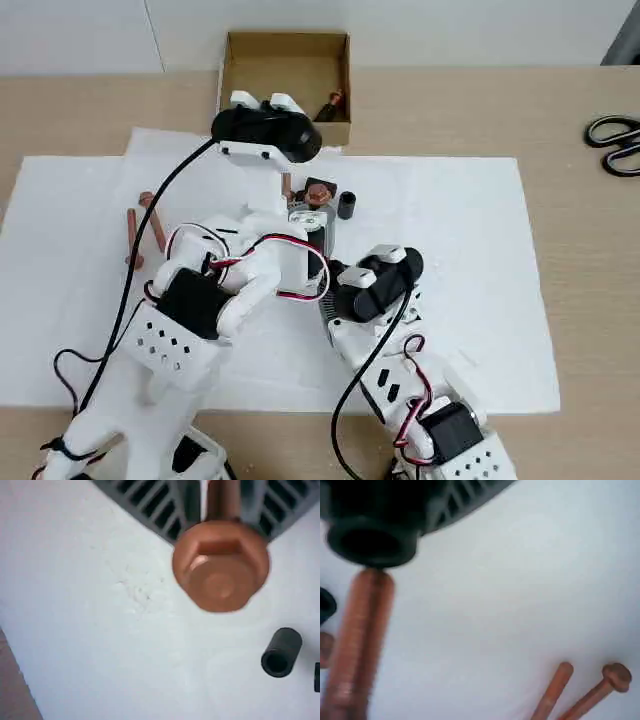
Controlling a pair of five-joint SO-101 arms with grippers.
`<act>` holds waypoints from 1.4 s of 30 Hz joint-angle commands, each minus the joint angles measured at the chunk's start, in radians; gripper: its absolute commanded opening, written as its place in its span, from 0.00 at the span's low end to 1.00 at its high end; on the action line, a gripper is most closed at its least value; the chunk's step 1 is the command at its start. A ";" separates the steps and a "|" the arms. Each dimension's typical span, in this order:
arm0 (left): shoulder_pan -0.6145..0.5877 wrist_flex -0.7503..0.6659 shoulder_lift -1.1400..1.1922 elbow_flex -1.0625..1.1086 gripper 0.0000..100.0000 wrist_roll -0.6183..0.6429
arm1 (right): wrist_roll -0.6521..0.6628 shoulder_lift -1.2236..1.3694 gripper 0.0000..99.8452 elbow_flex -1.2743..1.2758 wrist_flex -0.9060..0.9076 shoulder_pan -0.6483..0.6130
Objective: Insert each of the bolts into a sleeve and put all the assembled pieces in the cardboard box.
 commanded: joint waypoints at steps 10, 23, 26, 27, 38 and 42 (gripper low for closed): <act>0.041 -0.028 -0.043 -0.002 0.00 0.002 | -0.009 -0.019 0.00 -0.063 0.001 -0.005; 0.041 -0.006 -0.083 0.015 0.00 0.002 | -0.009 -0.019 0.00 -0.063 0.001 -0.001; 0.041 -0.006 -0.083 0.015 0.00 0.002 | -0.009 -0.019 0.00 -0.063 0.001 -0.001; 0.041 -0.006 -0.083 0.018 0.00 0.002 | -0.009 -0.019 0.00 -0.063 0.001 -0.001; 0.041 0.017 -0.084 0.033 0.00 0.002 | -0.009 -0.019 0.00 -0.063 0.001 -0.001; 0.043 0.032 -0.083 0.031 0.00 0.002 | -0.009 -0.019 0.00 -0.063 0.001 -0.001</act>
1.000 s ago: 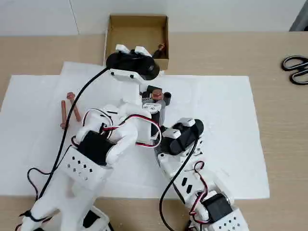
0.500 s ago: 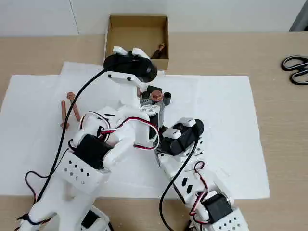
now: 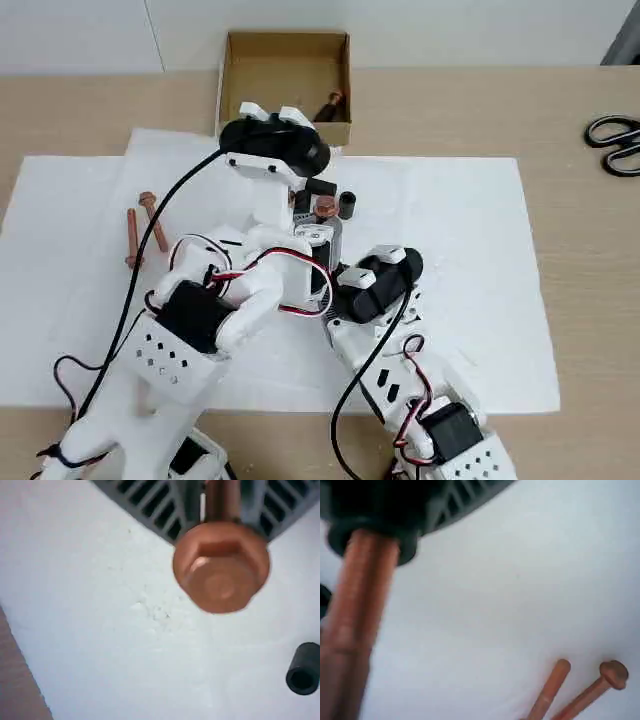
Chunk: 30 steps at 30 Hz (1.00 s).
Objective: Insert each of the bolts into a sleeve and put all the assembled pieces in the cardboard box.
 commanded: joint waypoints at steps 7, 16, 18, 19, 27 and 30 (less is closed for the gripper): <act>0.005 0.061 -0.034 -0.007 0.00 0.002 | -0.006 -0.012 0.00 -0.057 -0.056 0.001; 0.003 0.110 -0.034 -0.001 0.00 0.005 | -0.005 -0.012 0.00 -0.058 -0.056 0.002; 0.003 0.132 -0.034 -0.001 0.00 0.006 | -0.003 -0.012 0.00 -0.058 -0.056 0.002; 0.003 0.140 -0.034 -0.001 0.00 0.006 | -0.003 -0.012 0.00 -0.060 -0.056 0.002; 0.008 0.157 -0.032 0.030 0.00 0.003 | -0.003 -0.015 0.00 -0.057 -0.056 0.002; 0.034 0.149 -0.032 0.041 0.01 0.002 | -0.003 -0.018 0.00 -0.055 -0.056 0.002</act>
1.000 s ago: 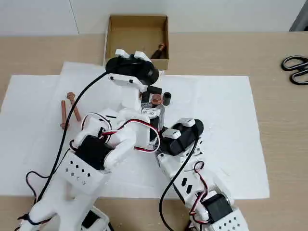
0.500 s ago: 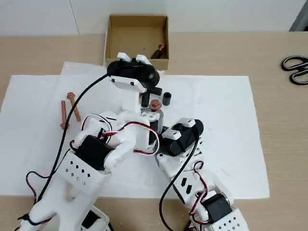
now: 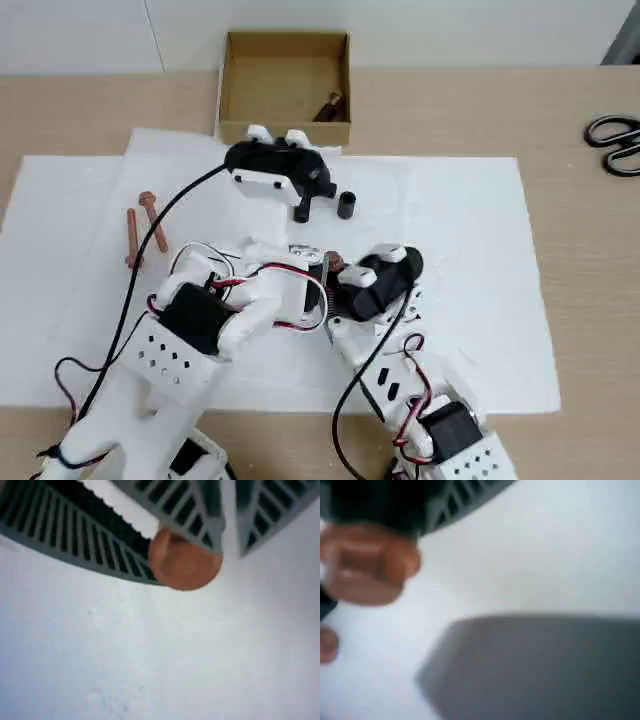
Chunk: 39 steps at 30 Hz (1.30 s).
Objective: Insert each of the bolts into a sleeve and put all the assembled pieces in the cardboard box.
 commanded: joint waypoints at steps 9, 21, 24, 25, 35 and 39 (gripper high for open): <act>0.021 0.002 -0.035 -0.013 0.15 0.003 | -0.003 -0.018 0.00 -0.057 -0.027 -0.002; -0.238 0.321 -0.029 -0.251 0.21 -0.054 | -0.003 -0.007 0.00 -0.203 0.168 0.245; -0.311 0.381 -0.029 -0.252 0.27 -0.055 | 0.000 0.033 0.00 -0.279 0.177 0.251; -0.333 0.396 -0.031 -0.252 0.29 -0.055 | 0.002 0.068 0.00 -0.315 0.177 0.251; -0.546 0.477 -0.034 -0.249 0.31 -0.054 | 0.029 0.753 0.00 -0.873 0.176 0.251; -0.674 0.491 -0.035 -0.249 0.31 -0.054 | 0.028 1.041 0.00 -1.059 0.099 0.289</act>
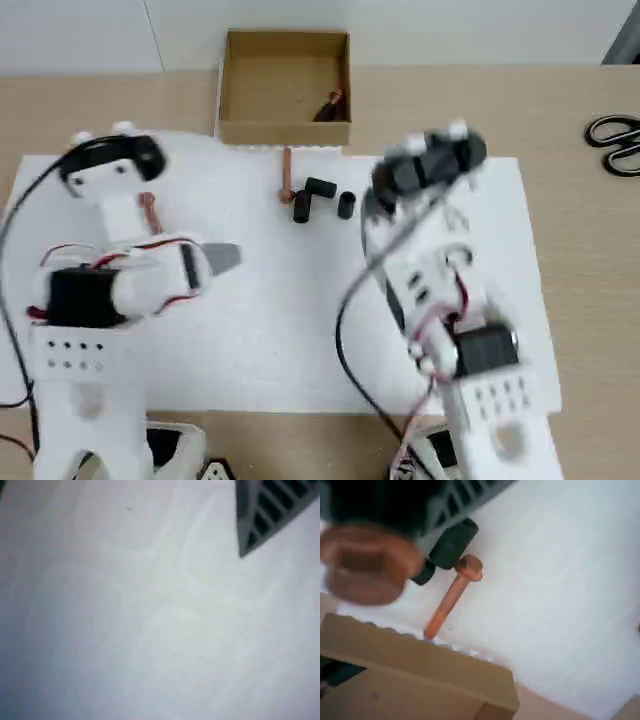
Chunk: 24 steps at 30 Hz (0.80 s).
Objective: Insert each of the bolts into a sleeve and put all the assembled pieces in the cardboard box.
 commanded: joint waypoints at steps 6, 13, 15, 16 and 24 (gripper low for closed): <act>-0.201 0.008 -0.025 -0.041 0.31 -0.008 | 0.012 0.559 0.00 -0.408 -0.303 0.064; -0.207 0.008 -0.025 -0.033 0.31 -0.009 | 0.012 0.944 0.00 -0.674 -0.576 0.042; -0.206 0.008 -0.025 -0.008 0.31 -0.009 | 0.014 1.056 0.00 -0.744 -0.670 0.030; -0.206 0.006 -0.025 0.008 0.31 -0.009 | 0.017 1.112 0.00 -0.784 -0.720 0.022; -0.209 0.003 -0.025 0.051 0.31 -0.009 | 0.018 1.550 0.00 -1.192 -0.834 -0.013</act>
